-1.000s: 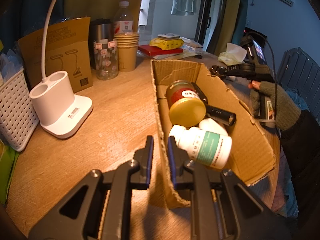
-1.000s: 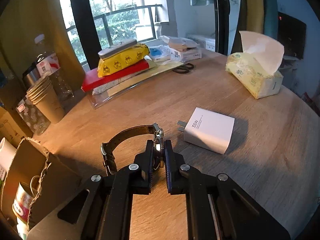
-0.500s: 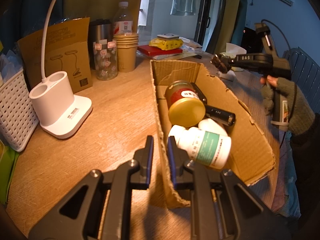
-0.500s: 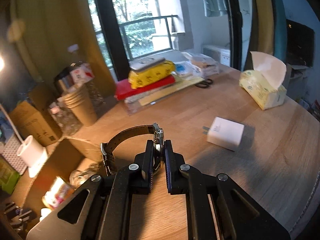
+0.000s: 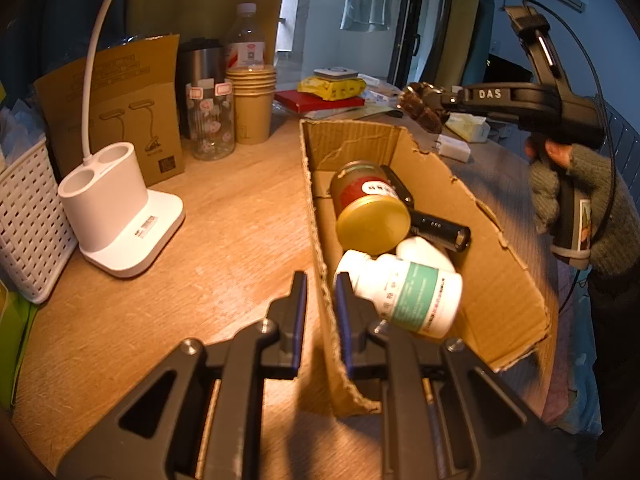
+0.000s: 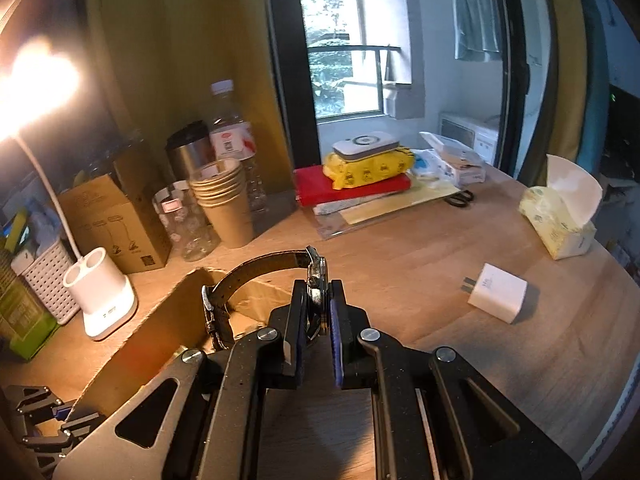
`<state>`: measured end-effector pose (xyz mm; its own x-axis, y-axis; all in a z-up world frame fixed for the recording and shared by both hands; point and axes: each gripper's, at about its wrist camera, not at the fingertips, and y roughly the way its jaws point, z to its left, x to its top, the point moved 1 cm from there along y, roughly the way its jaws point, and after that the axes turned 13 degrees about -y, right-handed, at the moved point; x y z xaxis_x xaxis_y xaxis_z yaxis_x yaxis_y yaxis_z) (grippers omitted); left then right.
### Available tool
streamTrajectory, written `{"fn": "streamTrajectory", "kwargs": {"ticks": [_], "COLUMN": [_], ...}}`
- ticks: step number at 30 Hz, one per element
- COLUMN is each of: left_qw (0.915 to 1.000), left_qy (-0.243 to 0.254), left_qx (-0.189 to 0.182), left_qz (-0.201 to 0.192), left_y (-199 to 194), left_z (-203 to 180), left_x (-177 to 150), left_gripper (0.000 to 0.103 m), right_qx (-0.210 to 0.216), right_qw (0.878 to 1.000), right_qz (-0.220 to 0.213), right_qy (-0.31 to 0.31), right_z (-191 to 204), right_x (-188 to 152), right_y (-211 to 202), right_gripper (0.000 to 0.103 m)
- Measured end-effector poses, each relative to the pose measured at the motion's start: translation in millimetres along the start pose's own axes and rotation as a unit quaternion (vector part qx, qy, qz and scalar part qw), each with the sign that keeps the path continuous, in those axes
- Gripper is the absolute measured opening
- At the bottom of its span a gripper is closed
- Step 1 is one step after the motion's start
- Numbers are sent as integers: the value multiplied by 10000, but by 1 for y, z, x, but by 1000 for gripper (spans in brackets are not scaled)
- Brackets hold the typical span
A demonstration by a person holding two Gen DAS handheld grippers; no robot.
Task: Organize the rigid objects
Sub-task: 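Lift the wristwatch and carry it over the box with the right gripper, then lower the wristwatch into the box and open the right gripper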
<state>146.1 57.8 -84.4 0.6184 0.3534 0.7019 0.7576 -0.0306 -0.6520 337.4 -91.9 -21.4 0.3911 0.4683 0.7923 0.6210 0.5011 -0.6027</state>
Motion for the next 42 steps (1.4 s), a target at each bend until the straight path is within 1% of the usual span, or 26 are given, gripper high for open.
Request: {"fn": "streamTrajectory", "kwargs": {"ticks": [6,16,19,28,31,36,39,42], "left_qw": [10000,10000,10000,10000,10000,10000,10000,10000], "left_qy": [1,2,4,10,10,4,9,6], "left_qx": [2,1,4,6,3,1,0,-1], "left_qz": [-2,-2,-5,-8,-7,-4,-7,-5], "left_y": [0,0,0,0,0,1,1,1], "left_z": [0,0,0,0,0,1,1,1], "left_x": [0,0,0,0,0,1,1,1], "left_gripper": [16,16,16,16,16,16,16,16], "right_qx": [221,361,492,726,751,706,826,1023], "right_qw": [9993,9961,9950,9885,9867,9821,9804,9788], "right_qz": [116,318,414,755,922,1076,1194,1347], "right_qy": [-286,-736,-762,-1094,-1112,-1377,-1329,-1152], "right_z": [25,56,60,74,77,85,84,79], "right_x": [5,8,9,15,19,24,27,28], "right_y": [11,28,34,56,61,68,74,83], "right_gripper": [11,11,11,11,11,11,11,12]}}
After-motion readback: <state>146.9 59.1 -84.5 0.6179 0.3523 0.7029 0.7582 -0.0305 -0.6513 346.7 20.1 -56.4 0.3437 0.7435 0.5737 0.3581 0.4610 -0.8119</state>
